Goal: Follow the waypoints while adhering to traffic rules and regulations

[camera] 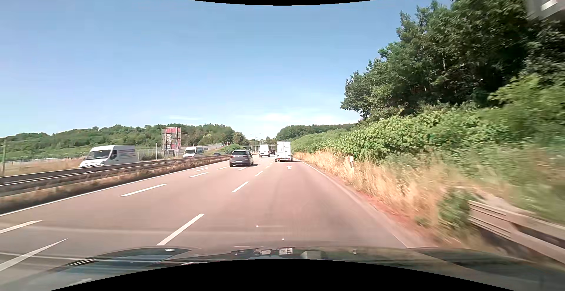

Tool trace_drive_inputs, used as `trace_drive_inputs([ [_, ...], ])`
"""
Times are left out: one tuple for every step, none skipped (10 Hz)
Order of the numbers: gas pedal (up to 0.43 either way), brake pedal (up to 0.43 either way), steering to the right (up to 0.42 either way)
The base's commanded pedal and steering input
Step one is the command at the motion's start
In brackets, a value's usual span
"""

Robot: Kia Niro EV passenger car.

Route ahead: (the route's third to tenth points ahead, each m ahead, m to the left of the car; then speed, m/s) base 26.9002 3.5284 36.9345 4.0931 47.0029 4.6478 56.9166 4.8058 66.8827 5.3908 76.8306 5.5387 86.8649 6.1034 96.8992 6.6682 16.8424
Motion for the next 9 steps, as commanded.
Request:
trace_drive_inputs([
  [0.138,0.000,-0.002],
  [0.138,0.000,-0.006],
  [0.138,0.000,-0.011],
  [0.138,0.000,-0.012],
  [0.138,0.000,-0.012],
  [0.138,0.000,-0.012],
  [0.138,0.000,-0.012],
  [0.138,0.000,-0.012],
  [0.138,0.000,-0.012],
])
